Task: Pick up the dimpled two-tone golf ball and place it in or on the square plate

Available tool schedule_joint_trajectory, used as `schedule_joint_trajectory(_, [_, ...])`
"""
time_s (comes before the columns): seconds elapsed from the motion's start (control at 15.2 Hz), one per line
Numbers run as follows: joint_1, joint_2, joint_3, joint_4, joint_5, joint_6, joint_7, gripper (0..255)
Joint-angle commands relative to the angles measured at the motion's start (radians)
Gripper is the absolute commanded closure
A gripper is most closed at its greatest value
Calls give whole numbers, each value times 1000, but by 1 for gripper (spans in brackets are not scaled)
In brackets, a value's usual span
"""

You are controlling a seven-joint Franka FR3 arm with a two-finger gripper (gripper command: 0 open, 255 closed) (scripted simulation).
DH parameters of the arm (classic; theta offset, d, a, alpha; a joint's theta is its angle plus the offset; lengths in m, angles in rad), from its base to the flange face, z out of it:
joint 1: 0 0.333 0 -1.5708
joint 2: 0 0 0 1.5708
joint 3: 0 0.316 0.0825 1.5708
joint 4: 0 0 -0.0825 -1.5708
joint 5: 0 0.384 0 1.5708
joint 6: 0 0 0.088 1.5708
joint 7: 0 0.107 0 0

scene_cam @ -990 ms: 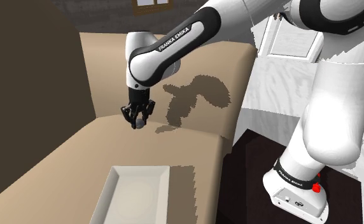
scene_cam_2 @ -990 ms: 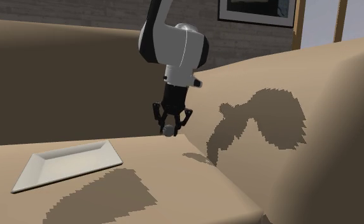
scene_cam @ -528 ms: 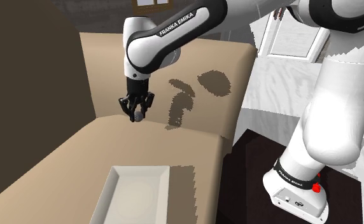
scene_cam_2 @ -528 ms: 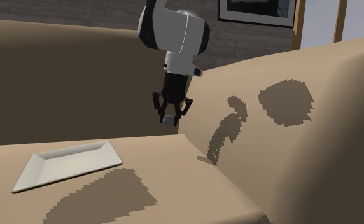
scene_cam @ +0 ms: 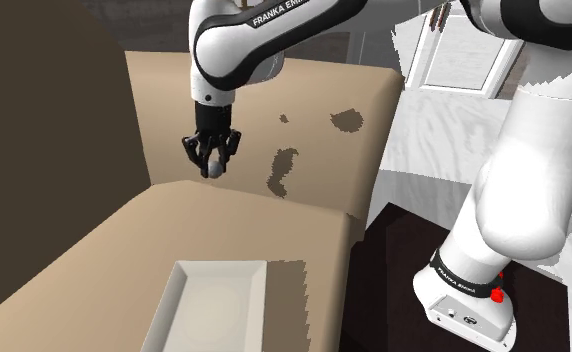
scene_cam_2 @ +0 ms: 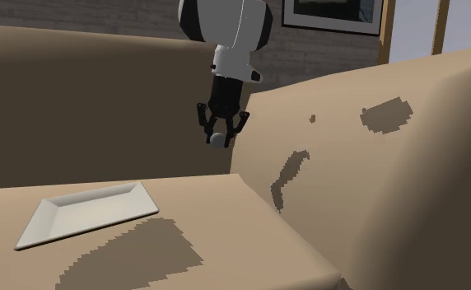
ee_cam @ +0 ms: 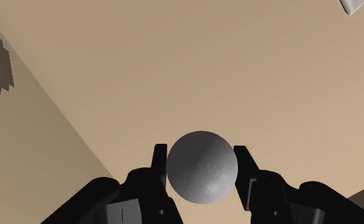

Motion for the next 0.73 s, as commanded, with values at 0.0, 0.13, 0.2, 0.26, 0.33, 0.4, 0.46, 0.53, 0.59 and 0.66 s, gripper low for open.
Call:
schedule_joint_trajectory(0.0, [0,-4,0,9,0,-12,2,255])
schedule_joint_trajectory(0.13, [21,-38,18,-39,7,7,36,255])
schedule_joint_trajectory(0.2, [31,-55,27,-61,10,16,53,255])
schedule_joint_trajectory(0.26, [42,-70,37,-81,13,25,71,255])
schedule_joint_trajectory(0.33, [52,-85,47,-101,17,33,89,255])
schedule_joint_trajectory(0.4, [63,-99,57,-119,20,41,108,255])
schedule_joint_trajectory(0.46, [74,-112,67,-136,23,48,127,255])
schedule_joint_trajectory(0.53, [85,-124,78,-152,26,56,147,255])
schedule_joint_trajectory(0.59, [96,-136,89,-167,28,63,167,255])
schedule_joint_trajectory(0.66, [107,-147,100,-181,31,70,187,255])
